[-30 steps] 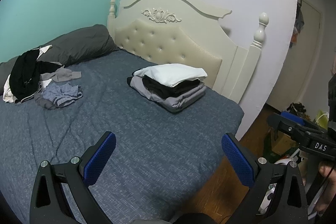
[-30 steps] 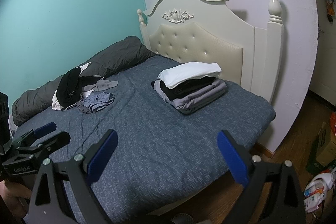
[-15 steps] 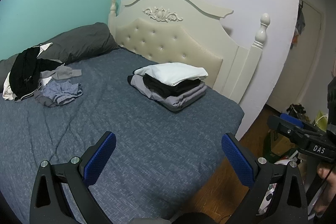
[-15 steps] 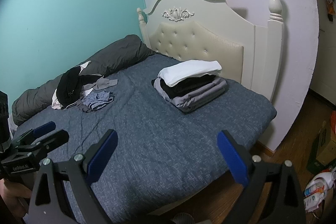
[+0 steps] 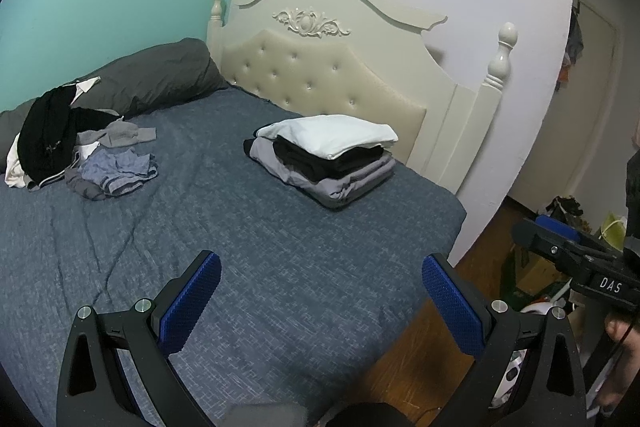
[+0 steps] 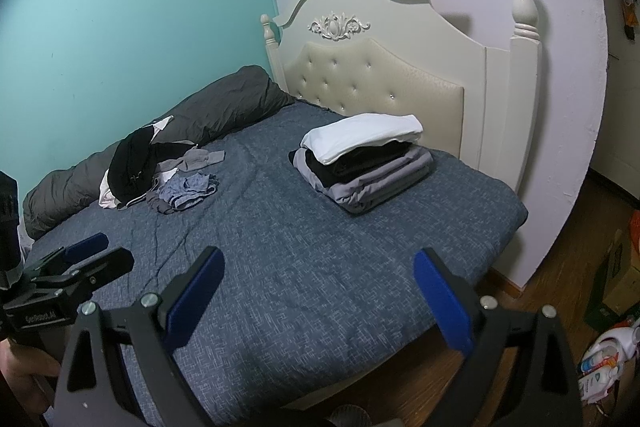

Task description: Fold clothes

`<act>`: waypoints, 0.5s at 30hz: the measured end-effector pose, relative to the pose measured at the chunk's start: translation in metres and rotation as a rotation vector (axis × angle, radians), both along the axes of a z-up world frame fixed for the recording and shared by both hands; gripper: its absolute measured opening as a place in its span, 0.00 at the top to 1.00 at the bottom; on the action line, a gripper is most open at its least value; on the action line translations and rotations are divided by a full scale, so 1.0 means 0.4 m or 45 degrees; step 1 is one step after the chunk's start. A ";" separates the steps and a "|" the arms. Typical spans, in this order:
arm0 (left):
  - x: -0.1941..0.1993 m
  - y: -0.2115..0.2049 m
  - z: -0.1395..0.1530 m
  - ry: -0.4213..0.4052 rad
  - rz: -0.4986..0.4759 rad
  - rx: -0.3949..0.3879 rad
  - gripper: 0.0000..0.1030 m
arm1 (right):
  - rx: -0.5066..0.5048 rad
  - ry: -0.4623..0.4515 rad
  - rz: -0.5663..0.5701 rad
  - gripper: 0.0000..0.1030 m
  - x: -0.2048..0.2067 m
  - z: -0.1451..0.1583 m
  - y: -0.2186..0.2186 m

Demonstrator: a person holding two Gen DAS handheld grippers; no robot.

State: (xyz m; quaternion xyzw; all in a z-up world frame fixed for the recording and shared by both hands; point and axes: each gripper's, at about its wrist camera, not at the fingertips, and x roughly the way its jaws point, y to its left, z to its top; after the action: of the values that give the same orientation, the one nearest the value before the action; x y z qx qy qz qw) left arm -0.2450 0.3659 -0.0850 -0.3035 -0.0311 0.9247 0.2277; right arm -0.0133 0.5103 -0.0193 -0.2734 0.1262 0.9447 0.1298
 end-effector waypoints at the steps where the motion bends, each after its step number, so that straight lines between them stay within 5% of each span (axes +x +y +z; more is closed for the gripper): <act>1: 0.001 0.001 0.000 0.001 0.000 -0.003 0.01 | 0.001 0.001 -0.001 0.07 0.001 0.000 0.000; 15: 0.000 0.004 -0.007 -0.005 -0.003 -0.012 0.01 | -0.005 -0.002 -0.003 0.07 0.002 -0.003 0.000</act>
State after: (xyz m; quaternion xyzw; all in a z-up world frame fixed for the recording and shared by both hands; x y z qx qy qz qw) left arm -0.2452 0.3673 -0.0877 -0.3063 -0.0270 0.9240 0.2272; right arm -0.0125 0.5101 -0.0204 -0.2742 0.1282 0.9441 0.1307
